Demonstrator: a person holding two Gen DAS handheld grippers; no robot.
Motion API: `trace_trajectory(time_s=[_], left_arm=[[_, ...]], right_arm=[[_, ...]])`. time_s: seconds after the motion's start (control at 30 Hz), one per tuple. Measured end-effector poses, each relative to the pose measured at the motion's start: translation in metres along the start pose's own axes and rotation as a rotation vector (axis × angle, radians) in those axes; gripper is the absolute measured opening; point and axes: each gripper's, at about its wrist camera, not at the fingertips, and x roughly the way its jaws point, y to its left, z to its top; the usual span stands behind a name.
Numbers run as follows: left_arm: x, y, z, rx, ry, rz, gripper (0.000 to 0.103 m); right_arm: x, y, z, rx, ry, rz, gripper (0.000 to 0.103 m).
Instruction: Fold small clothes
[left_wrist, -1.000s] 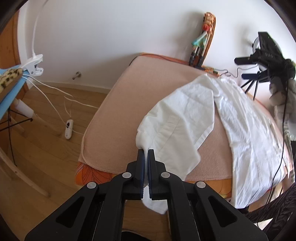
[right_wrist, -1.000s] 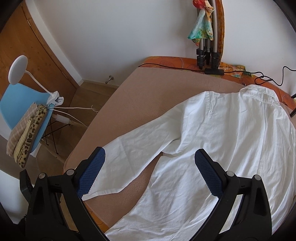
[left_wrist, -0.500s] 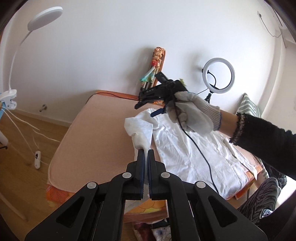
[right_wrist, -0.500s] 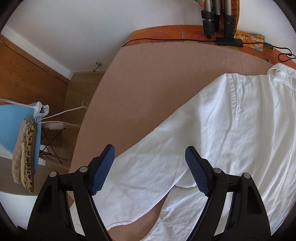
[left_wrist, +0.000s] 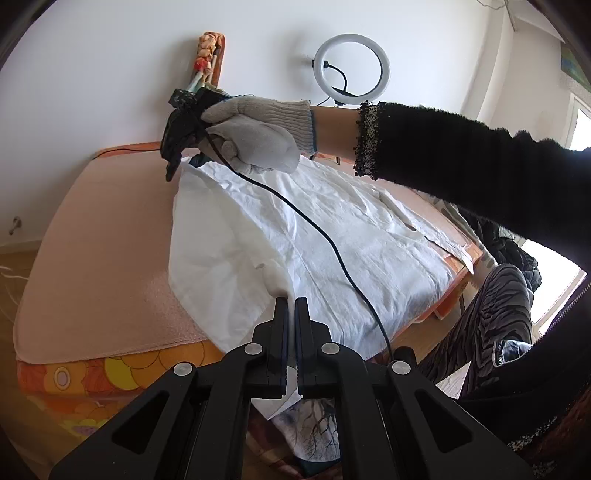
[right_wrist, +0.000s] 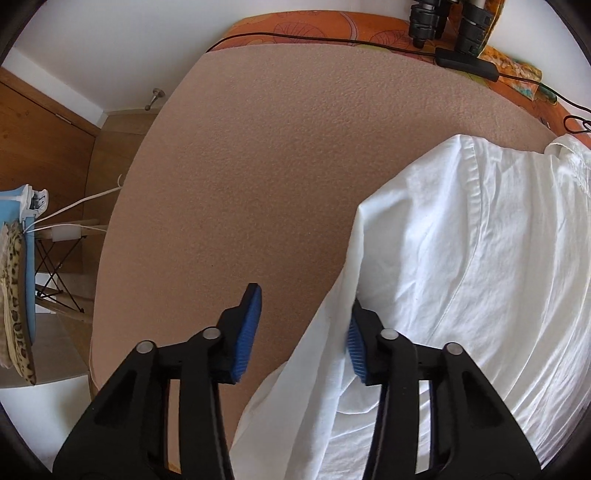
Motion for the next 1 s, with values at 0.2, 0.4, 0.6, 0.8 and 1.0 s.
trace_trajectory(time_s=[0.2,0.4,0.6,0.8,1.0], left_arm=[[0.002,-0.015,0.007,0.068,-0.012,0.009,0.002],[0.025,-0.037,0.001,0.146,0.054,-0.009,0.002],[0.045,-0.048,-0.013,0.181,0.132,0.033,0.008],[0.038,-0.049,-0.022,0.122,0.139,0.032,0.021],[0.046,-0.022,-0.040,-0.079,0.181,0.042,0.028]], right_arm=[[-0.028,-0.026,-0.010,-0.004,-0.075,0.024,0.004],[-0.060,-0.059,-0.016,0.030,-0.141,0.078,0.003],[-0.049,-0.093,-0.040,0.066,-0.123,0.093,0.003],[-0.040,-0.096,-0.053,-0.023,-0.106,-0.164,0.035],[-0.075,-0.088,-0.070,-0.069,-0.193,-0.173,0.048]])
